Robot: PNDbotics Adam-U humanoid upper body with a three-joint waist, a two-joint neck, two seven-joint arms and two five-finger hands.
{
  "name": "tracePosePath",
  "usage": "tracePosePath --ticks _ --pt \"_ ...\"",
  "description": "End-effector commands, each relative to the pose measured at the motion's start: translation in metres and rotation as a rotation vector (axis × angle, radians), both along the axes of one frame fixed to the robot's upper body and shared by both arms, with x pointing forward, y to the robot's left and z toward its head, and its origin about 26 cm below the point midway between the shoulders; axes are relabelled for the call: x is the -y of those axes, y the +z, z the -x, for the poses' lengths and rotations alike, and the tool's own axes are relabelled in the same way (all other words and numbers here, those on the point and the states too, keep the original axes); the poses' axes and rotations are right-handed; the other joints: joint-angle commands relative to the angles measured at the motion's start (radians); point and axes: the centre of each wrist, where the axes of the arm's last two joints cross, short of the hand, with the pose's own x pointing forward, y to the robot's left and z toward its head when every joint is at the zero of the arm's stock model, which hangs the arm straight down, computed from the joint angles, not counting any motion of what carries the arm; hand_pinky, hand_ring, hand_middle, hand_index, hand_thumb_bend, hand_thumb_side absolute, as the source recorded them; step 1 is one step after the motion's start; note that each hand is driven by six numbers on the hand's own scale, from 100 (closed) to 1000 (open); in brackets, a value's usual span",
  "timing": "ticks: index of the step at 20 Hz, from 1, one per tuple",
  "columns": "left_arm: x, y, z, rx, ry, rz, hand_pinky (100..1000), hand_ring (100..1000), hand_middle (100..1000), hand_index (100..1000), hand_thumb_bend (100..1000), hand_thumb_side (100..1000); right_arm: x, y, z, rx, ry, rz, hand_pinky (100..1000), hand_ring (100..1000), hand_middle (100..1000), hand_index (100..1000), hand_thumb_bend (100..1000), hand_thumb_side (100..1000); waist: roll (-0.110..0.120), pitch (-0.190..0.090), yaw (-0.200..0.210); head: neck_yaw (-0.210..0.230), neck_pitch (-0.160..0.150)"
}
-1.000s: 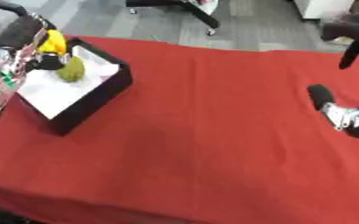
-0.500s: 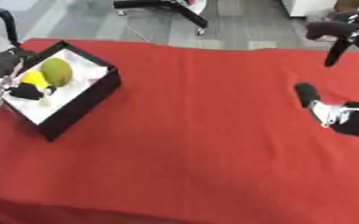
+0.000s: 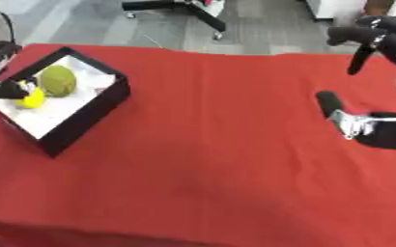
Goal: Pick up the objects with one hand, pass them to the other hand, and then place them into the box on the other side of the table.
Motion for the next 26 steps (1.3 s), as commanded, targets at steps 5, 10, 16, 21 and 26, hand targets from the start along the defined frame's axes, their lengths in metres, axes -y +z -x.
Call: tracePosePath --ticks 5,10,16,21,26 --pt "0.056 0.013 -0.007 0.247 -0.280 0.148 739 867 836 923 100 592 0.002 -0.008 0.004 -0.009 -0.060 -0.159 838 454 694 850 169 453 -0.026 0.002 -0.011 -0.037 0.007" --pt "0.100 -0.001 -0.005 0.367 -0.467 0.287 708 848 811 903 100 624 0.004 -0.024 0.007 -0.063 -0.131 -0.324 823 458 710 830 120 449 -0.057 0.020 -0.017 -0.070 0.007" --pt "0.167 -0.051 0.016 0.406 -0.707 0.500 697 843 805 894 100 646 -0.006 -0.056 0.007 -0.149 -0.193 -0.478 810 459 737 815 100 476 -0.076 0.037 -0.020 -0.127 0.007" --pt "0.235 -0.081 0.048 0.461 -0.916 0.747 691 846 806 896 100 666 -0.005 -0.074 0.002 -0.160 -0.240 -0.509 800 455 758 804 100 505 -0.065 0.042 -0.007 -0.156 0.007" --pt "0.288 -0.099 0.090 0.428 -1.035 0.997 680 840 800 894 100 705 -0.002 -0.116 0.002 -0.276 -0.316 -0.617 780 411 691 789 100 522 -0.052 0.043 -0.002 -0.172 0.007"
